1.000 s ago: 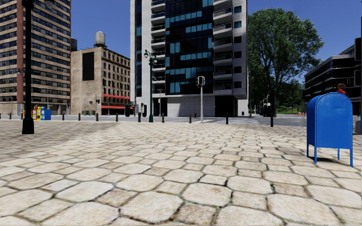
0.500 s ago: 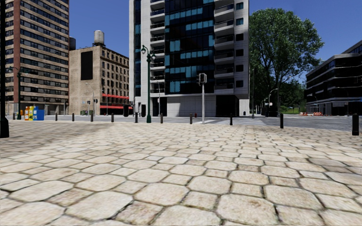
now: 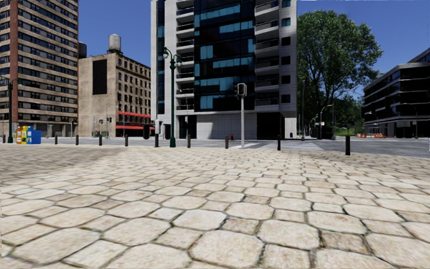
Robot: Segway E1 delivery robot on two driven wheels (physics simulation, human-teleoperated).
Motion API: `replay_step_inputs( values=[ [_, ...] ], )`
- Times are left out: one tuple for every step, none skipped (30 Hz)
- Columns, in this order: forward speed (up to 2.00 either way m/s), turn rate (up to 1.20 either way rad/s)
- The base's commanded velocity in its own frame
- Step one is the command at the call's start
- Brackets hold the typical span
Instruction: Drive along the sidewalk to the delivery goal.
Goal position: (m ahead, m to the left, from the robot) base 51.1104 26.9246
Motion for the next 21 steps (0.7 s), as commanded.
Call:
replay_step_inputs(
  values=[
    [2.0,-0.38],
    [2.0,-0.45],
    [2.0,-0.48],
    [2.0,-0.48],
    [2.0,-0.49],
    [2.0,-0.5],
    [2.0,-0.51],
    [2.0,-0.52],
    [2.0,-0.52],
    [2.0,-0.52],
    [2.0,-0.52],
    [2.0,-0.52],
    [2.0,-0.52],
    [2.0,-0.52],
    [2.0,-0.52],
    [2.0,-0.52],
    [2.0,-0.52],
    [2.0,-0.49],
    [2.0,-0.23],
    [2.0,-0.06],
    [2.0,0.0]
  ],
)
